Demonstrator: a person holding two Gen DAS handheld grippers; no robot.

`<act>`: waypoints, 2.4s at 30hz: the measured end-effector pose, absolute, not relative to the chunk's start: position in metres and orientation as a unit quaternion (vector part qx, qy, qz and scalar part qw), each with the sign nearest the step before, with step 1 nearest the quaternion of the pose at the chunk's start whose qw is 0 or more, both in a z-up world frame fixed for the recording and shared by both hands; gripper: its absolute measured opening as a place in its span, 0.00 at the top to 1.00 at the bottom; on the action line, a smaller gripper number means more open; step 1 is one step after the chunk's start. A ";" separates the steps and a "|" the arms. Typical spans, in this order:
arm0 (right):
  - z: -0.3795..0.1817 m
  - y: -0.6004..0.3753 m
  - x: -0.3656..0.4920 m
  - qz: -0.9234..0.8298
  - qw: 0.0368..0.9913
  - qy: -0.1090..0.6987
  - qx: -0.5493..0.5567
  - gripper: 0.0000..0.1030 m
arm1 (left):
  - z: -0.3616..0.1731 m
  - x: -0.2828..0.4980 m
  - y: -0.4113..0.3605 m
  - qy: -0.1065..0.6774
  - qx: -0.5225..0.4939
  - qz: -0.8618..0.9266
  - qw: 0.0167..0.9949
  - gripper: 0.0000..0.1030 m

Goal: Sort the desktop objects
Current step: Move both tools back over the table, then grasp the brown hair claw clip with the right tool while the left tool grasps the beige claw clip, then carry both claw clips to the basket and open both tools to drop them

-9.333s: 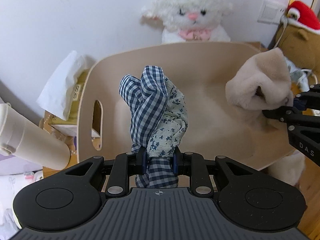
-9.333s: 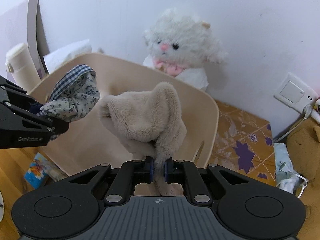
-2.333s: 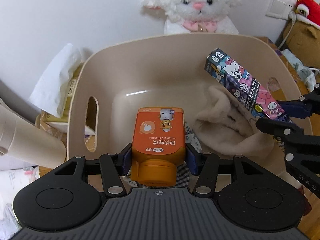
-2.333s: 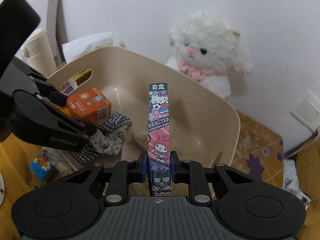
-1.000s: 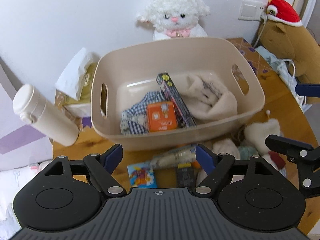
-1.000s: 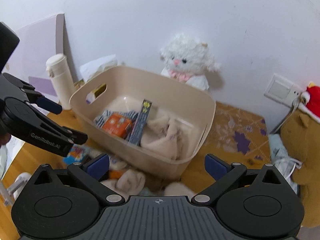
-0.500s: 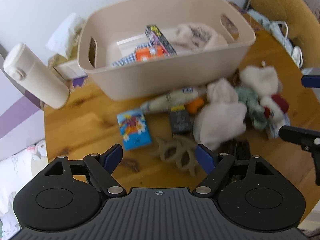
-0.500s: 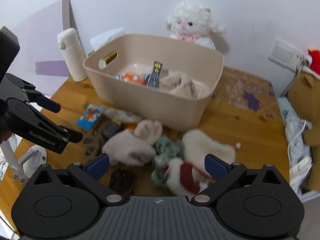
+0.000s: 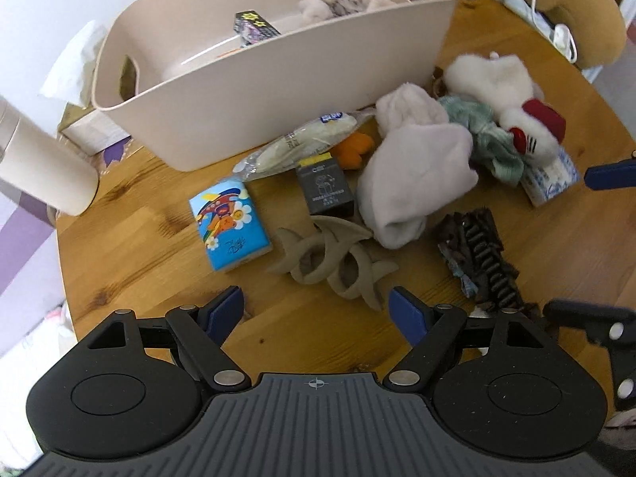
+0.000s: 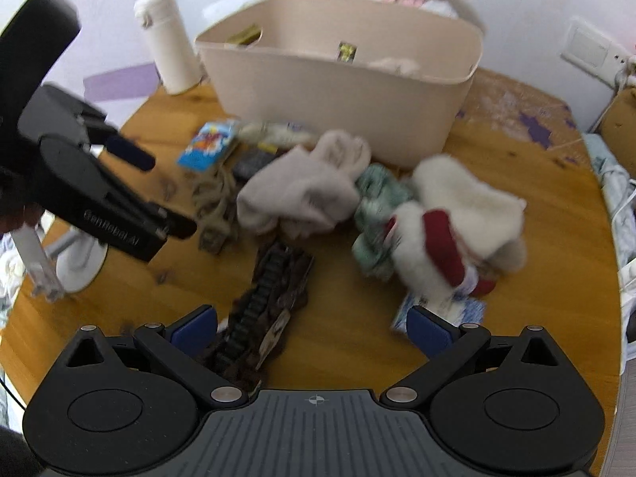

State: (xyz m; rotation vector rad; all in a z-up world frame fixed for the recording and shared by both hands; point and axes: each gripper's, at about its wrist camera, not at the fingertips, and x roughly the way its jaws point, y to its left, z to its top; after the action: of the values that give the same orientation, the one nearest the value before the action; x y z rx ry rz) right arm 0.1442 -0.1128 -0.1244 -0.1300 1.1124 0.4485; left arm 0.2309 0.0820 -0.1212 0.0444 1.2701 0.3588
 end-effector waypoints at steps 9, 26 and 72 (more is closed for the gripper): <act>-0.143 -0.100 0.152 0.210 0.809 0.548 -0.047 0.00 | -0.143 0.241 0.085 0.600 0.015 0.162 0.784 0.21; -0.169 -0.092 0.165 0.190 0.803 0.564 -0.026 0.33 | -0.164 0.253 0.102 0.602 -0.050 0.163 0.781 0.31; -0.103 -0.146 0.148 0.219 0.845 0.487 -0.019 0.75 | -0.105 0.199 0.079 0.537 -0.058 0.195 0.819 0.73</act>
State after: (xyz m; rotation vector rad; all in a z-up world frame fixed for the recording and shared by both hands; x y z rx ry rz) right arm 0.1481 -0.1458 -0.1030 -0.0395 1.0272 0.4628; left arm 0.1987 0.0786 -0.1055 -0.1237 1.1440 0.4147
